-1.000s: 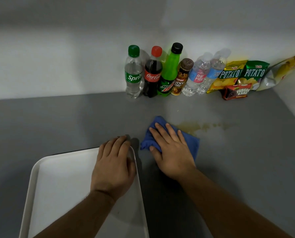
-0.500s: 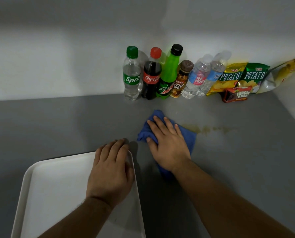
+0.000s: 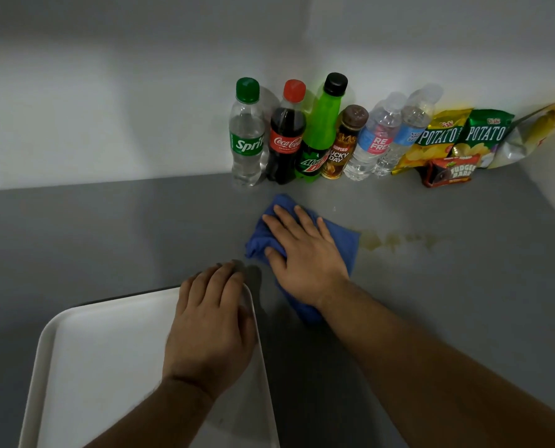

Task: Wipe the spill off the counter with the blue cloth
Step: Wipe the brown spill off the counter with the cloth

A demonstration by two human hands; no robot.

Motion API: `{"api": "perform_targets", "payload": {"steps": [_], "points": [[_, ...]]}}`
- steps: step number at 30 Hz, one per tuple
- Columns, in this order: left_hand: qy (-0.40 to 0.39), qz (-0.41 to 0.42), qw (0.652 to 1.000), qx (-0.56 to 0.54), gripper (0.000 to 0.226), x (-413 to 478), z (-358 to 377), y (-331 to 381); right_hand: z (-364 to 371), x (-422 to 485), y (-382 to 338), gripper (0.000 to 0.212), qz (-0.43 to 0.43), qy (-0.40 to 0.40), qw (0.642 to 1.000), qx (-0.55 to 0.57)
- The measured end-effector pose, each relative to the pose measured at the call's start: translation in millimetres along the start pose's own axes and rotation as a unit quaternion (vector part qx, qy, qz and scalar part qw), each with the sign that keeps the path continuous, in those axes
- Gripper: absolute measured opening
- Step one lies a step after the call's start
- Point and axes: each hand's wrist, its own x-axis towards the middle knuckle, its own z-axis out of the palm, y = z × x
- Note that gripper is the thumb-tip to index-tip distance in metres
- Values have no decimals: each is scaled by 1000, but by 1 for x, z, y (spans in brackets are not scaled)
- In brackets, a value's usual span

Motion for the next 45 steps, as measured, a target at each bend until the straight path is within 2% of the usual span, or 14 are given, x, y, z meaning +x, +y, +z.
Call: {"api": "perform_targets", "payload": {"steps": [5, 7, 10, 15, 24, 28, 33, 37, 39, 41, 45], "points": [[-2, -3, 1000, 0, 53, 0, -1, 0, 4, -16, 18, 63, 135, 42, 990, 6], [-2, 2, 1000, 0, 54, 1, 0, -1, 12, -37, 7, 68, 148, 31, 989, -4], [-3, 7, 1000, 2, 54, 1, 0, -1, 21, -43, -10, 70, 129, 5, 992, 0], [-3, 9, 1000, 6, 53, 1, -1, 0, 3, -4, 4, 67, 84, 22, 996, 0], [20, 10, 1000, -8, 51, 1, -1, 0, 0, -39, 20, 64, 150, 30, 987, 49], [24, 21, 999, -7, 50, 3, 0, 1, 11, -60, 1, 66, 74, 10, 997, 25], [16, 7, 1000, -5, 52, 3, 0, 2, -2, -9, 18, 63, 15, 9, 1000, -2], [8, -14, 1000, -13, 55, 3, -2, 4, -11, 2, 51, 66, 81, 15, 997, -8], [11, -13, 1000, -18, 55, 3, -4, 5, -6, -16, 55, 65, 126, 36, 991, -7], [19, -12, 999, -23, 55, 4, -5, 6, 2, -39, 44, 65, 136, 46, 990, -10], [24, -3, 1000, -19, 55, 3, -5, 7, 8, -46, 23, 64, 50, 26, 998, 8]]}}
